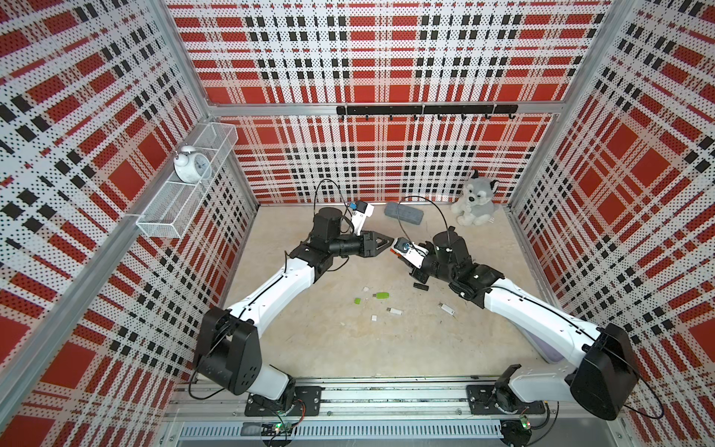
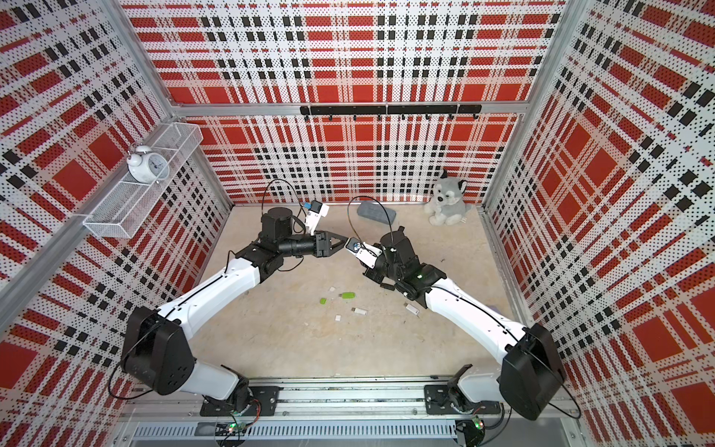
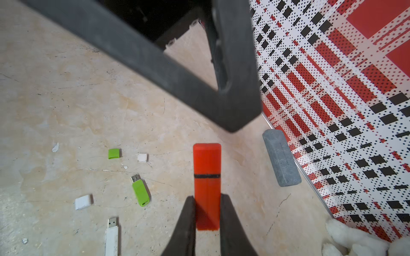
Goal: Close the usb drive cover
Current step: Close the cover of the USB drive.
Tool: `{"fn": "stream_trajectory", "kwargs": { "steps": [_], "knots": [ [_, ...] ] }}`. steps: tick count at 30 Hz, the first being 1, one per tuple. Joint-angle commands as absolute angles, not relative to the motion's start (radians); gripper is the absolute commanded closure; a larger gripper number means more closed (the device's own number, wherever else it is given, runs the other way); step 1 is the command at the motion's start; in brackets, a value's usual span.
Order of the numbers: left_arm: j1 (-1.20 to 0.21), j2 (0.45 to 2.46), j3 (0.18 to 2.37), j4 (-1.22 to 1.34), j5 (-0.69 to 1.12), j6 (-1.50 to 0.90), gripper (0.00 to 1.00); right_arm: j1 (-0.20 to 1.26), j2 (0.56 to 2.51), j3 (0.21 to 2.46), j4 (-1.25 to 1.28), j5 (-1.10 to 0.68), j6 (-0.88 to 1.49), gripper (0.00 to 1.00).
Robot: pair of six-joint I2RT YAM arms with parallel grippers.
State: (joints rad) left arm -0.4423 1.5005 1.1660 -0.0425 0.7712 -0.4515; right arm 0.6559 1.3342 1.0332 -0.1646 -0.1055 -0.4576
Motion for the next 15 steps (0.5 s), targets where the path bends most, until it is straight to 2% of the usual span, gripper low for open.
{"fn": "stream_trajectory", "kwargs": {
  "steps": [1, 5, 12, 15],
  "knots": [
    [-0.462, 1.526, 1.198, -0.088, 0.763, -0.412, 0.63, 0.65, 1.315, 1.055, -0.138, -0.115, -0.446, 0.92],
    [-0.466, 1.531, 1.201, -0.101, 0.759, -0.406, 0.65, 0.65, 1.318, 1.058, -0.129, -0.118, -0.44, 0.92],
    [-0.466, 1.532, 1.203, -0.109, 0.766, -0.404, 0.81, 0.651, 1.324, 1.065, -0.131, -0.116, -0.434, 0.92],
    [-0.467, 1.532, 1.204, -0.109, 0.764, -0.406, 0.82, 0.65, 1.327, 1.066, -0.132, -0.118, -0.434, 0.92]
  ]
}}
